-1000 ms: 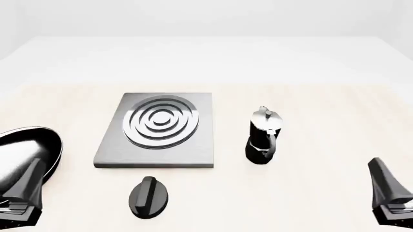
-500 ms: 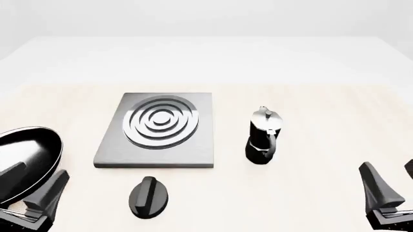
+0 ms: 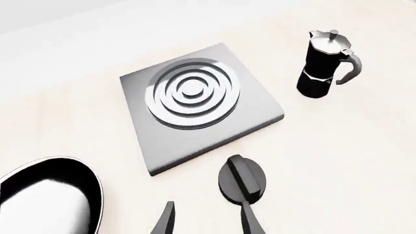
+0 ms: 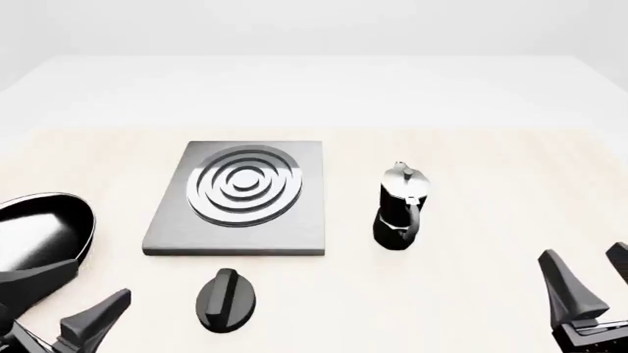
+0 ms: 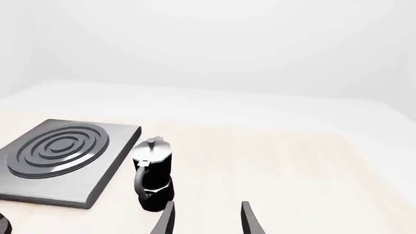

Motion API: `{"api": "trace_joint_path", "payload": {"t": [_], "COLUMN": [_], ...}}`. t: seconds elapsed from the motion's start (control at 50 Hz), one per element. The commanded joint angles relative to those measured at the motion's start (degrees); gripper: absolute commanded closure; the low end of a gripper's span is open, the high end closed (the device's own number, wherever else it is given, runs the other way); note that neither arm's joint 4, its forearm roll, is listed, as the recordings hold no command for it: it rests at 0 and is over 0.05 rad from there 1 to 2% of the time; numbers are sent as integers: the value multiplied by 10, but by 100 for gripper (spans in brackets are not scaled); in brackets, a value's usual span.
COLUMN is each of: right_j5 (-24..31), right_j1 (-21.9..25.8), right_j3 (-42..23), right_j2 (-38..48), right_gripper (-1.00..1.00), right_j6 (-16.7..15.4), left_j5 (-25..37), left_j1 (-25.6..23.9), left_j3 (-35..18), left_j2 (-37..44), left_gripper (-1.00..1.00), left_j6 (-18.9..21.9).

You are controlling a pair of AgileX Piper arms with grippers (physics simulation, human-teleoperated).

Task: Turn on the stove and put the frying pan on it.

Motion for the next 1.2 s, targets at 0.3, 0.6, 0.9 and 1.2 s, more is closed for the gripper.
{"api": "trace_joint_path", "payload": {"t": [0.3,0.6,0.9,1.2], "right_j5": [4,9,13,14], "right_j1": [5,3,-2,-7], "right_j3": [1,0,0,1], "right_j2": [4,-1,-4,-3], "right_gripper": [-100,-100,-100,-100], "right_j6": [-6,-8,-8,-7], "left_j5": [-92,-185,-326,-471], "left_j1": [-105,-121,-112,-114], "left_j3": [61,89,114,131], "left_j2": [128,202,324,466], "left_gripper": [-100,-100,-100,-100], "left_j6": [-70,-73,-66,-70]}}
